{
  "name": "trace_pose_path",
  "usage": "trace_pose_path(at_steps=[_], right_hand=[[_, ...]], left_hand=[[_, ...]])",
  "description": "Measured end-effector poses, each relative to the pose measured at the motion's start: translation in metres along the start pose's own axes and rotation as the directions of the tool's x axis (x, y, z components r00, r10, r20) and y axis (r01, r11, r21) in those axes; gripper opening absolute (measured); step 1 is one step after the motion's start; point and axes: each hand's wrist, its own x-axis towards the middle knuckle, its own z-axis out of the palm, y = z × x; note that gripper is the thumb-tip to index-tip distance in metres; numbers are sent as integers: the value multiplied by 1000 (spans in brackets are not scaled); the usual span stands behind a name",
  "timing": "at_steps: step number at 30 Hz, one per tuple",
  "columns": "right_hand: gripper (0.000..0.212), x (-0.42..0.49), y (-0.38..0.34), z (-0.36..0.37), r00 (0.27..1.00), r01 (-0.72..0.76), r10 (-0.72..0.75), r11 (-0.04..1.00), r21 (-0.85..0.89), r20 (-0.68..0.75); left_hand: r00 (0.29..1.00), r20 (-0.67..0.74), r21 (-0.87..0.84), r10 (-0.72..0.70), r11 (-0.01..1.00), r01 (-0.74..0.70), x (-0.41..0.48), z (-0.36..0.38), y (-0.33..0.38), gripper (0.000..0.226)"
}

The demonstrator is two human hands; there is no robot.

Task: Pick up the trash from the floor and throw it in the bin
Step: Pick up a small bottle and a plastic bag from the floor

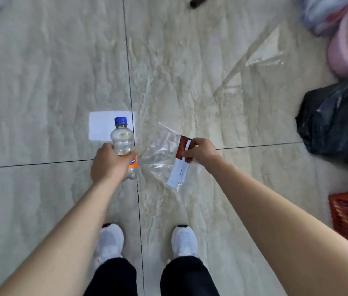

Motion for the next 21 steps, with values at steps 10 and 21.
trace_pose_path(at_steps=[10, 21], right_hand=[[38, -115, -54, 93, 969, 195, -162, 965, -177, 184], [34, -312, 24, 225, 813, 443, -168, 800, -405, 558]], left_hand=[[857, -156, -480, -491, 796, 369, -128, -72, -135, 62], [524, -42, -785, -851, 353, 509, -388, -55, -318, 62]])
